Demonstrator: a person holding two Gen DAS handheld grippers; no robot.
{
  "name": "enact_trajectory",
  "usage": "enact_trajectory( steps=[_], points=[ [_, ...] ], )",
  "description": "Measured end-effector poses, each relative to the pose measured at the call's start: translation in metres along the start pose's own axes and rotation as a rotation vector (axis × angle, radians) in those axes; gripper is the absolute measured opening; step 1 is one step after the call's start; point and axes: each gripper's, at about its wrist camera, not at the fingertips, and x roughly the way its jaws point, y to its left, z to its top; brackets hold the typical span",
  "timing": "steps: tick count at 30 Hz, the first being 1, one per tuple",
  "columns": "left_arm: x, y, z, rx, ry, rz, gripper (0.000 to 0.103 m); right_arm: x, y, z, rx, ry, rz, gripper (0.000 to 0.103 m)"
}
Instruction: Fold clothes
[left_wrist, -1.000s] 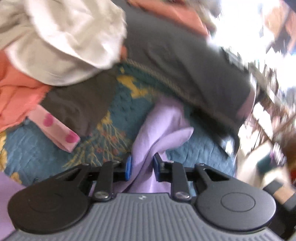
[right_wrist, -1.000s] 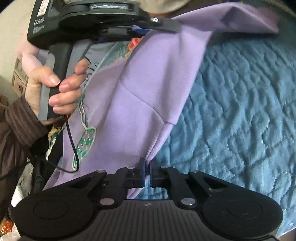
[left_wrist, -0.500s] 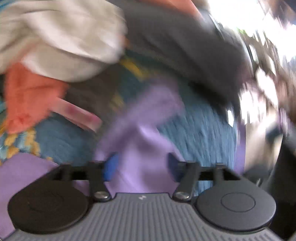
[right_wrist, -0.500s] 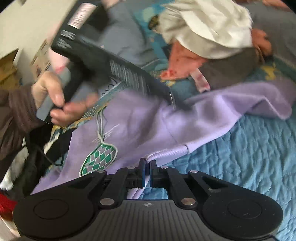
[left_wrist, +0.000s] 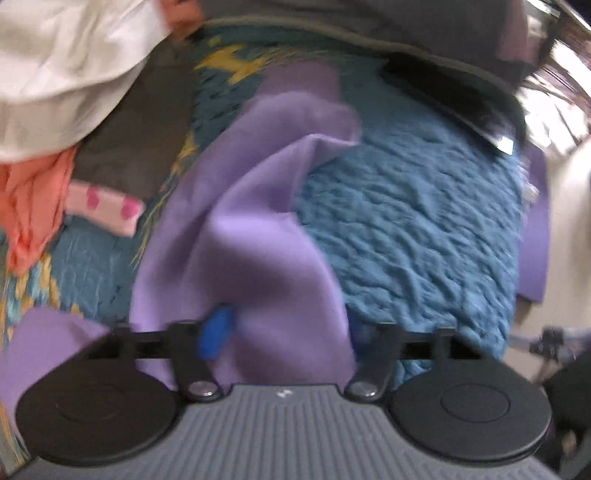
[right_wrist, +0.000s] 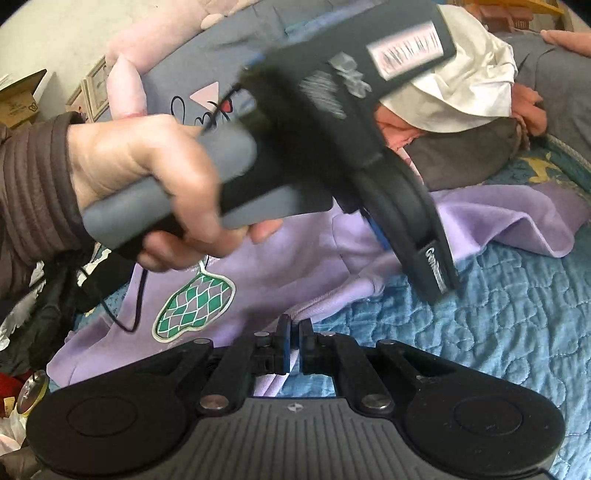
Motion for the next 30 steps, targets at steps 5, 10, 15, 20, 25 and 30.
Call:
enact_trajectory(
  steps=[5,10,15,20,25,30],
  points=[
    [0.006,0.019,0.001,-0.185,-0.016,-0.023,0.004,-0.004,-0.007,0.001,0.024,-0.015,-0.02,0.004],
    [-0.03,0.061,-0.012,-0.465,-0.172,-0.163,0.004,-0.021,0.001,0.008,0.002,-0.098,-0.013,0.004],
    [-0.073,0.119,-0.04,-0.694,-0.322,-0.259,0.004,-0.026,0.009,0.027,-0.052,-0.162,0.001,0.004],
    [-0.091,0.137,-0.057,-0.743,-0.349,-0.204,0.004,-0.022,0.017,0.039,-0.08,-0.171,0.013,0.004],
    [-0.097,0.154,-0.07,-0.825,-0.384,-0.226,0.004,-0.021,0.021,0.038,-0.105,-0.18,0.015,0.004],
    [-0.09,0.158,-0.079,-0.874,-0.381,-0.196,0.003,-0.016,0.009,0.035,-0.029,-0.144,0.0,0.006]
  ],
)
